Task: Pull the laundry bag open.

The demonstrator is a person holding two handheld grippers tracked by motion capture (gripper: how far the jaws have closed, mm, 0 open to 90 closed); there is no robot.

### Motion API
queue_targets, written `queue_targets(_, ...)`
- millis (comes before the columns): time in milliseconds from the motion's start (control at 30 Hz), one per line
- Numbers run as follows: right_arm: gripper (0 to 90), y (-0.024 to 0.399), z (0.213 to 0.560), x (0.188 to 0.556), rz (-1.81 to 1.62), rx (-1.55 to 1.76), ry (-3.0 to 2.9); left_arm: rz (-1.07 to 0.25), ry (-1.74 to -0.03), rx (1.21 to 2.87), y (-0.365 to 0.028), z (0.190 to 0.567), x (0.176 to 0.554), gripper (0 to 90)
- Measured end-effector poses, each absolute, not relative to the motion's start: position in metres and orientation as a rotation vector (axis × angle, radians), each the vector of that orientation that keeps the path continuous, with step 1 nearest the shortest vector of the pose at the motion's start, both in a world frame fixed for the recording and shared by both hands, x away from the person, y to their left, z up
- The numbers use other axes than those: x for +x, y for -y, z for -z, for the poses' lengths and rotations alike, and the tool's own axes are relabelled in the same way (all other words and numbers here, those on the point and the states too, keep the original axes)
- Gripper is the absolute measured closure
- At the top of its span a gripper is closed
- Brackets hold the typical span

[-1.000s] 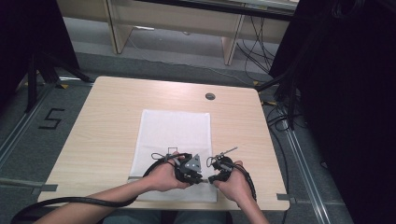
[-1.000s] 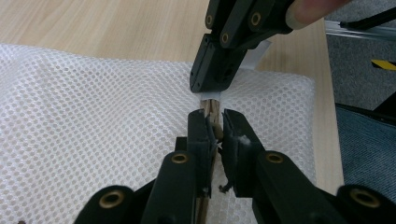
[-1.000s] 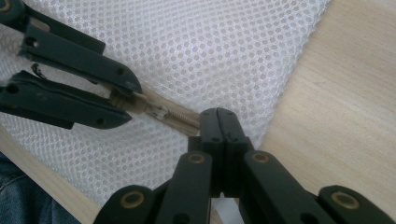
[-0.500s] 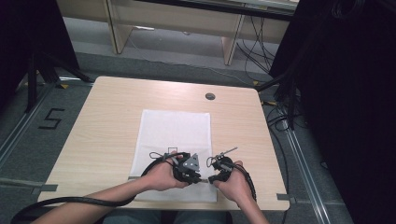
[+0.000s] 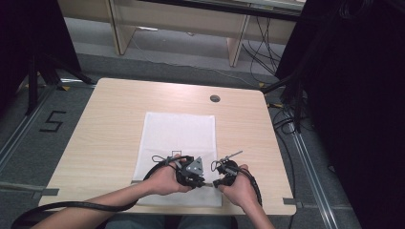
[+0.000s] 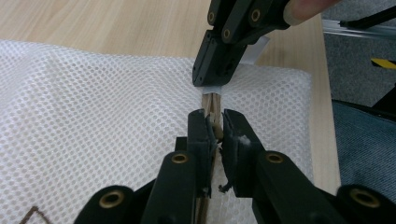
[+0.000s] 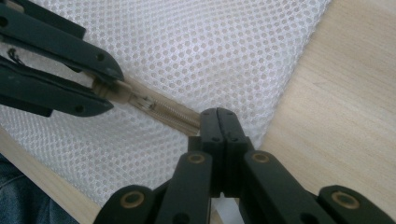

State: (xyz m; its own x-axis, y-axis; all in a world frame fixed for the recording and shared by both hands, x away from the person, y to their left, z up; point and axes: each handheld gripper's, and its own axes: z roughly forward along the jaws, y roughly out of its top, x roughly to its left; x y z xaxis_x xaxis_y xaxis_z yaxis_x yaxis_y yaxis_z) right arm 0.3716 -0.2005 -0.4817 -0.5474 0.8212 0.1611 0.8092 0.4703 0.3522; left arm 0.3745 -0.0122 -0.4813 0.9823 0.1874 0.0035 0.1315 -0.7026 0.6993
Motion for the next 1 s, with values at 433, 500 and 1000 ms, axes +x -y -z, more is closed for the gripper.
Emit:
queue_targets(433,90.0,0.2005,0.4817,0.3713,-0.608,1.480,-2.664,-0.087,-0.243,2.356,0.0085,0.4799,0.3735,81.3)
queue_targets(500,90.0,0.1996,0.4808,0.3706,-0.597,1.508,-2.661,-0.089,-0.241,2.355,0.0077,0.4794,0.3734,81.3)
queue_targets(1000,90.0,0.2006,0.4816,0.3715,-0.610,1.483,-2.669,-0.091,-0.239,2.351,0.0043,0.4786,0.3724,81.4)
